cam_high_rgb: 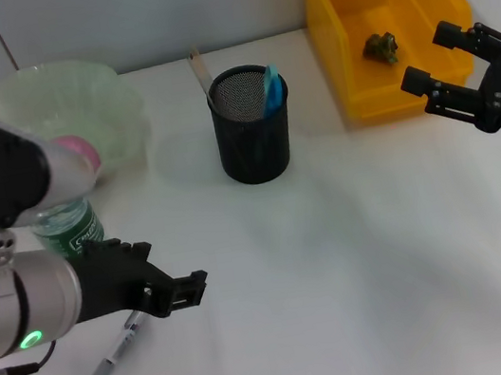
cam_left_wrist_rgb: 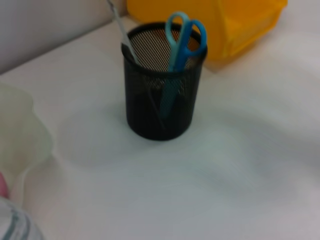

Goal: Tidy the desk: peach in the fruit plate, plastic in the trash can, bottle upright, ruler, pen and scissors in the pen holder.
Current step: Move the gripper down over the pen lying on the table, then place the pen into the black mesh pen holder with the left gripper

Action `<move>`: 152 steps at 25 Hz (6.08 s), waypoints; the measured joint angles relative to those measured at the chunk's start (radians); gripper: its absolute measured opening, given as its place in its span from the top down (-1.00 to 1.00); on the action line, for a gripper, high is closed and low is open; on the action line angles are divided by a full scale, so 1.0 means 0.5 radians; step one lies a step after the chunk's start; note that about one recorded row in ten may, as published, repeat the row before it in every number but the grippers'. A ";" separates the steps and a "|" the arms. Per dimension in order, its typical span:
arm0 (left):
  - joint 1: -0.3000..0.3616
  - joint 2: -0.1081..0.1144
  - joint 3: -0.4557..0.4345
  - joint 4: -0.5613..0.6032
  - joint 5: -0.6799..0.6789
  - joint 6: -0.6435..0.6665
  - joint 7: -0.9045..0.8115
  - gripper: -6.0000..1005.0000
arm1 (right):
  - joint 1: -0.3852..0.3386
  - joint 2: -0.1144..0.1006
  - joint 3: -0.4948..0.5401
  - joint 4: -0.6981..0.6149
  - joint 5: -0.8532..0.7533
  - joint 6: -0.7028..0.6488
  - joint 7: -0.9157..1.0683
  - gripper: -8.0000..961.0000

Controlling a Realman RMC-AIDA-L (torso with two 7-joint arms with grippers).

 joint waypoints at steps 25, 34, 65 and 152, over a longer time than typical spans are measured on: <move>-0.352 -0.001 0.015 -0.438 0.196 0.107 -0.160 -0.48 | 0.008 -0.007 0.001 0.023 -0.056 0.038 -0.009 -0.73; -0.462 -0.001 0.005 -0.595 0.200 0.124 -0.165 -0.47 | 0.017 -0.008 -0.010 0.027 -0.075 0.055 -0.007 -0.73; -0.656 -0.004 0.015 -0.751 0.278 0.257 -0.193 -0.46 | 0.014 -0.079 0.165 -0.280 -0.975 -0.502 0.315 -0.73; -0.893 -0.010 -0.111 -0.215 -0.035 0.195 0.005 0.66 | 0.075 -0.071 0.233 -0.279 -1.161 -0.490 0.406 -0.73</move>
